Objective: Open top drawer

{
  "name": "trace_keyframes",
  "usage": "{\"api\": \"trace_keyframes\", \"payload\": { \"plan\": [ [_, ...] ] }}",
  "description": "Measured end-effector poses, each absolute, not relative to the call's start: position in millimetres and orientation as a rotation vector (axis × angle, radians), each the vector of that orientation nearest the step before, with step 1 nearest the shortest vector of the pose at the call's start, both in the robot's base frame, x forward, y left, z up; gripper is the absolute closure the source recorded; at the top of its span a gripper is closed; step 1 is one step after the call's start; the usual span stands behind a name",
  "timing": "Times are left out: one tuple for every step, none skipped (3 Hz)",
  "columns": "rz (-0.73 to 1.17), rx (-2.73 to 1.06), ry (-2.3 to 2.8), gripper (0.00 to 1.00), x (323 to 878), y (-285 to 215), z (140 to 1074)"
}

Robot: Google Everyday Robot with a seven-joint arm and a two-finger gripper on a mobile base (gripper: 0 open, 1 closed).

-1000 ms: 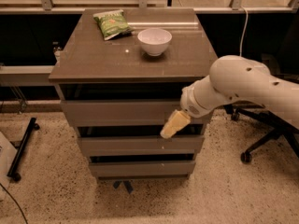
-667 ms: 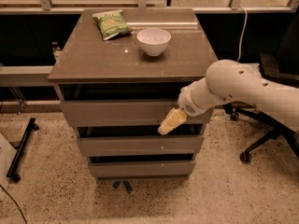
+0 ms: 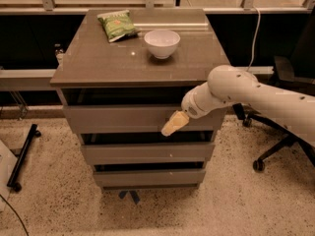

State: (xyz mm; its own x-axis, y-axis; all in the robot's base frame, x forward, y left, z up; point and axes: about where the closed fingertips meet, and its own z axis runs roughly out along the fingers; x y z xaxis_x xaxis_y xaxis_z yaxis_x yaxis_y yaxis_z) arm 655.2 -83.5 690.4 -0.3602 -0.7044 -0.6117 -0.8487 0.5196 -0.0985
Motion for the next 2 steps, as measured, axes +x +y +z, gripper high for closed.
{"api": "trace_keyframes", "payload": {
  "plan": [
    [0.354, -1.264, 2.176, 0.18, 667, -81, 672],
    [0.367, -1.289, 2.194, 0.41, 653, -85, 666]
  ]
}}
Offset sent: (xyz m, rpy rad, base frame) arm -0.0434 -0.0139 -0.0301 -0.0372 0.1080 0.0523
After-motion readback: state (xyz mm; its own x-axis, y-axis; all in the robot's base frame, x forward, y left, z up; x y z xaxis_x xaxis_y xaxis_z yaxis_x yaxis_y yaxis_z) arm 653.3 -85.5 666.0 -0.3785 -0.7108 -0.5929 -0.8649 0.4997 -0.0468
